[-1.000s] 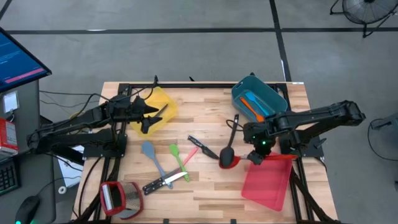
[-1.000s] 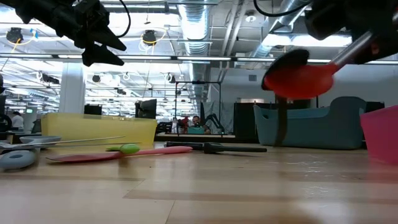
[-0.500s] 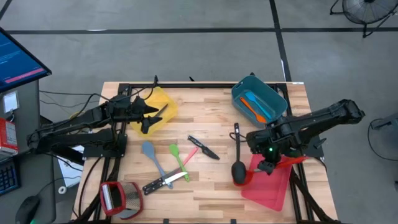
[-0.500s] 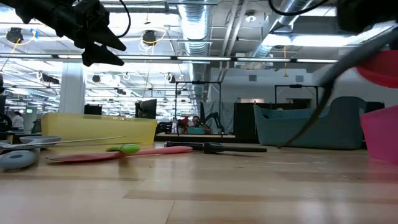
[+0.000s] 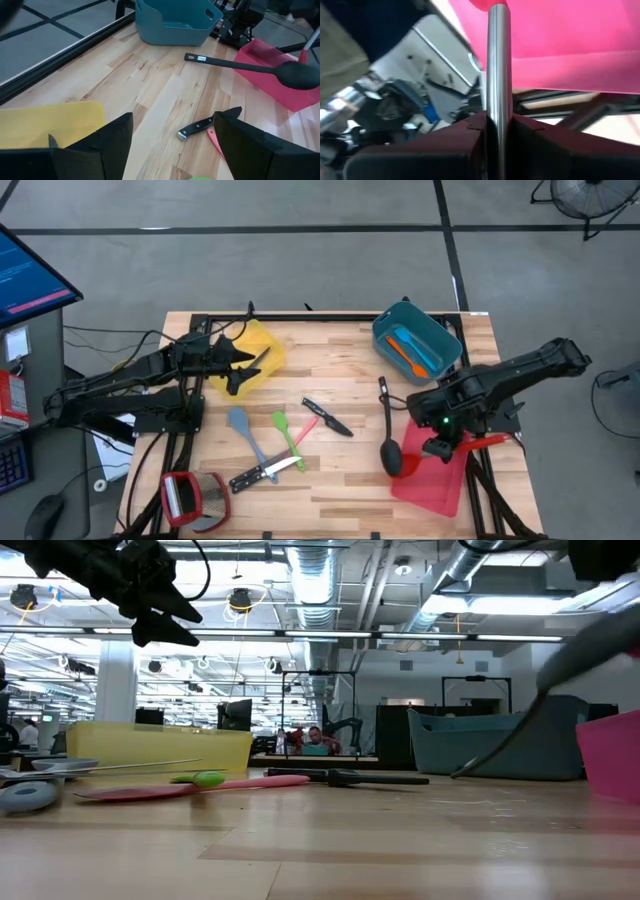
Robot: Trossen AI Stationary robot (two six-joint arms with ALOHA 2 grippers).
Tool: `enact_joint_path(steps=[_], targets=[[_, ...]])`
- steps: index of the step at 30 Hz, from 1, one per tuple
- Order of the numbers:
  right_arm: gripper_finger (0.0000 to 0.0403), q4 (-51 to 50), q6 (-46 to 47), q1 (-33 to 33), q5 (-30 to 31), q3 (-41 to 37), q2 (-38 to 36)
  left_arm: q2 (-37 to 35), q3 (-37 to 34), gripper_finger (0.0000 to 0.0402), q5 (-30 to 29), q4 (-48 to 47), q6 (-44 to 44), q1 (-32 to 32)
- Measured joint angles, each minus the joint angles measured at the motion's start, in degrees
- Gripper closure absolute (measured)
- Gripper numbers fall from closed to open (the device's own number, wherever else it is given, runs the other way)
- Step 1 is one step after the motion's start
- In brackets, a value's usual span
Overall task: Pick & Place Kitchen Items
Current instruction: Put the red serving spoon into the red bin
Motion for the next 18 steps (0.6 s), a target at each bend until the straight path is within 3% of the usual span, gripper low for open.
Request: enact_joint_path(steps=[8, 12, 18], targets=[[0.0366, -3.49, 10.52, 1.59, -1.01, 0.02, -5.81, 0.0, 0.0, 0.0144, -0.01, 0.01, 0.02, 0.0], [0.0366, -8.95, 11.62, 3.41, -1.0, 0.02, -5.86, 0.0, 0.0, 0.0144, -0.01, 0.02, 0.02, 0.0], [0.0366, -9.0, 8.95, 4.59, 0.8, -0.03, -3.79, -0.01, 0.0, 0.0144, -0.01, 0.03, 0.02, 0.0]])
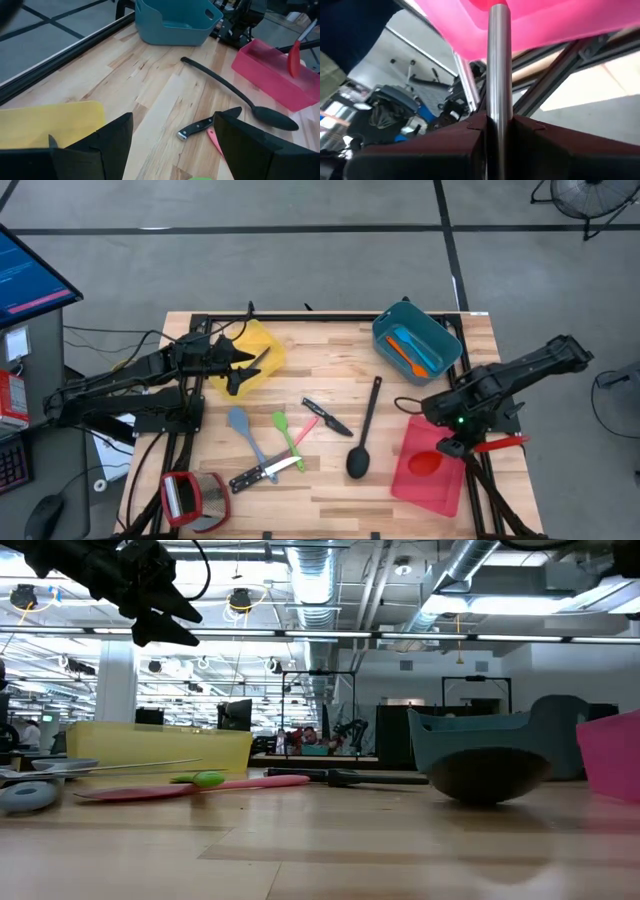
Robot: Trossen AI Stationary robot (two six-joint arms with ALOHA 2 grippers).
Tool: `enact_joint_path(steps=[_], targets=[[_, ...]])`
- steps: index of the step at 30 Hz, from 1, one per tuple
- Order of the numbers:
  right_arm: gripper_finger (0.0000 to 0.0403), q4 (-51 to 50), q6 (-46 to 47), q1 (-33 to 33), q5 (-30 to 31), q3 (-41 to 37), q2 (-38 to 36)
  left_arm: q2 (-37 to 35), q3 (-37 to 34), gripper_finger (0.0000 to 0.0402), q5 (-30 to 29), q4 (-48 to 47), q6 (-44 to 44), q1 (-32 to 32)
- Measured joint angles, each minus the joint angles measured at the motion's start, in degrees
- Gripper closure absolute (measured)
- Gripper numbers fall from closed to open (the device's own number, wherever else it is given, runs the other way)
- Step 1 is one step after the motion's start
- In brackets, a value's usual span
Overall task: Pick & Place Kitchen Items
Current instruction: Put the red serving spoon into the red bin
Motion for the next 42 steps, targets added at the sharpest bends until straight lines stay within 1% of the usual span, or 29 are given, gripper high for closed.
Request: enact_joint_path(steps=[6, 10, 14, 17, 19, 22, 30, 36, 42], targets=[[0.0366, 5.07, -4.26, 0.0, -0.36, -5.18, 0.4, -0.01, 0.0, 0.0144, 0.0, 0.0, -0.02, 0.0], [0.0366, 8.97, -6.62, -0.7, -1.92, -8.92, -1.58, 0.0, 0.0, 0.0144, 0.0, -0.01, -0.11, 0.0], [0.0366, 9.43, -8.65, -1.2, -3.87, -11.97, -4.49, 0.0, 0.0, 0.0144, 0.0, 0.01, -0.09, 0.0], [0.0366, 10.21, -8.99, -1.18, -6.31, -14.72, -6.57, 0.01, 0.0, 0.0144, 0.01, -0.02, -0.11, 0.0], [0.0366, 12.8, -8.97, -1.18, -7.11, -17.05, -7.52, -0.01, 0.0, 0.0144, 0.0, -0.01, -0.2, 0.0], [0.0366, 19.83, -9.04, -1.29, -7.26, -20.45, -8.76, 0.0, 0.0, 0.0144, 0.0, -0.01, -0.21, 0.0], [0.0366, 32.28, -8.73, -1.81, -5.99, -28.25, -10.84, -0.01, 0.0, 0.0144, 0.0, 0.01, -0.22, 0.0], [0.0366, 35.37, -8.54, -1.81, -6.52, -32.43, -12.44, -0.01, 0.0, 0.0144, 0.0, 0.03, -0.22, 0.0], [0.0366, 37.32, -8.58, -1.81, -6.43, -33.92, -13.1, 0.01, 0.0, 0.0144, 0.0, 0.03, -0.24, 0.0]])
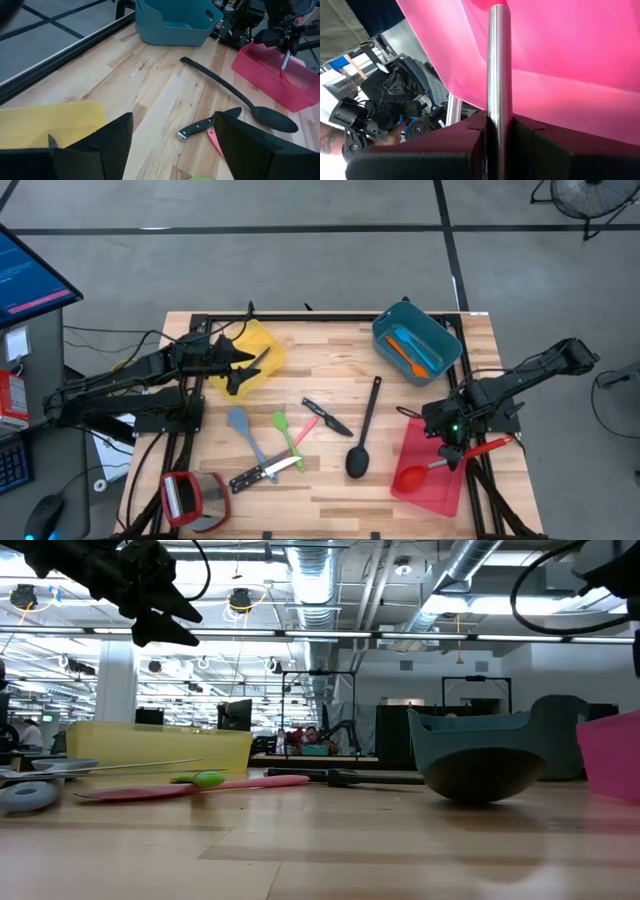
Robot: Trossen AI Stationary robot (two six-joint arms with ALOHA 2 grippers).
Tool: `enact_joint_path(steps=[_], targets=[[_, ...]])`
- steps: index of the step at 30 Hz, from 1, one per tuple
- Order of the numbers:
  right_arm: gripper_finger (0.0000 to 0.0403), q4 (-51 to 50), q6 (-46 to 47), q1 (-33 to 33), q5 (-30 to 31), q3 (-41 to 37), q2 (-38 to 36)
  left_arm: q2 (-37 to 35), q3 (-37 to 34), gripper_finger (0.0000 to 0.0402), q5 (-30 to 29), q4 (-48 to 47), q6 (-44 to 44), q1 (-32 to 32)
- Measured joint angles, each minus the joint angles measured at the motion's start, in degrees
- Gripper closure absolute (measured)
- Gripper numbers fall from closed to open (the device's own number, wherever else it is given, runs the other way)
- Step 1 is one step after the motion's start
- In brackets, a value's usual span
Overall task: Pick & Place Kitchen Items
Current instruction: Put the red serving spoon into the red bin
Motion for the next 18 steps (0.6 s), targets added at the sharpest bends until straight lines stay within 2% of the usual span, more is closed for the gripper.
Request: enact_joint_path(steps=[6, 18], targets=[[0.0366, 4.72, 0.54, 0.0, 0.15, -2.48, 0.04, -0.02, 0.0, 0.0144, 0.0, 0.0, 0.0, 0.0], [0.0356, 5.11, 0.5, -0.04, 3.32, -2.82, 0.04, -0.01, 0.0, 0.0144, -0.26, 0.0, 0.09, 0.0]])
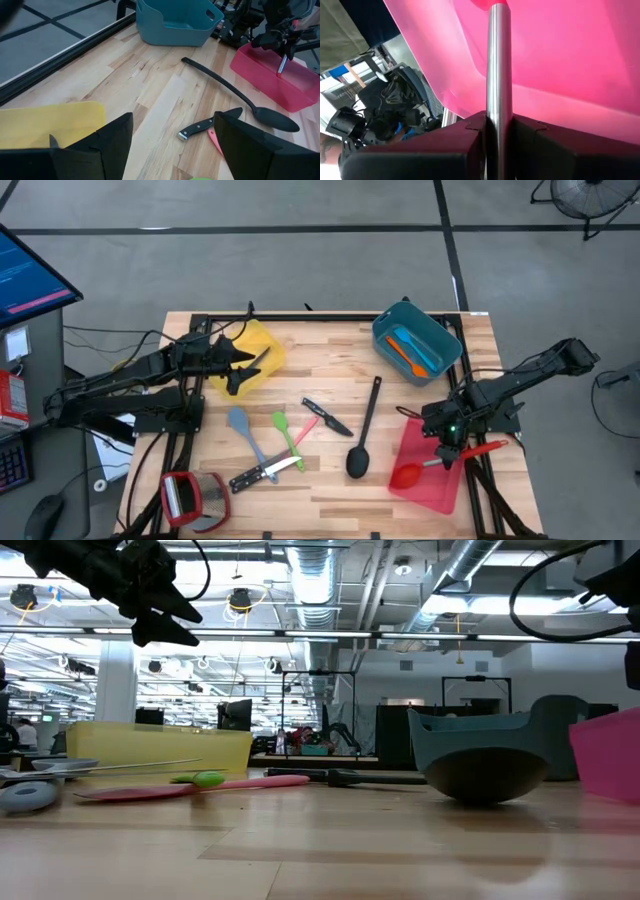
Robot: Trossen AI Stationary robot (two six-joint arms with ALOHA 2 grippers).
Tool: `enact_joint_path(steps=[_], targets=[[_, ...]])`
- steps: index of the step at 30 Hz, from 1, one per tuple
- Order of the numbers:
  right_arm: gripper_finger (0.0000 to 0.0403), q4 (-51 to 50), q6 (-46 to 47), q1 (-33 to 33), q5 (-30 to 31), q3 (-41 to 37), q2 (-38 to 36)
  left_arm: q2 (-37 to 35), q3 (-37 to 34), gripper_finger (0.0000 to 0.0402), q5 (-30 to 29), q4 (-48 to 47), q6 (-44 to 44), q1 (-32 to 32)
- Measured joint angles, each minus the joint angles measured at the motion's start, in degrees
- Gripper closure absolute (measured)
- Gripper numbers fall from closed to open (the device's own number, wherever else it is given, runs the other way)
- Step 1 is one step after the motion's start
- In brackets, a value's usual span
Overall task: Pick & Place Kitchen Items
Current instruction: Put the red serving spoon into the red bin
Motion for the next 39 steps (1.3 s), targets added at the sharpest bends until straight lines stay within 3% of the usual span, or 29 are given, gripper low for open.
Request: enact_joint_path(steps=[14, 30, 39], targets=[[0.0326, -1.77, 3.84, 0.03, 0.2, 0.0, 0.0, 0.01, 0.0, 0.0144, -0.26, 0.02, 0.13, 0.0], [0.018, -2.74, 8.4, 0.02, -0.03, 2.28, 0.0, 0.01, 0.0, 0.0144, -0.23, 0.08, 0.13, 0.0], [0.0181, -7.42, 9.18, 0.02, -0.02, 9.94, 0.0, 0.01, 0.0, 0.0144, -0.22, 0.42, 0.13, 0.0]])
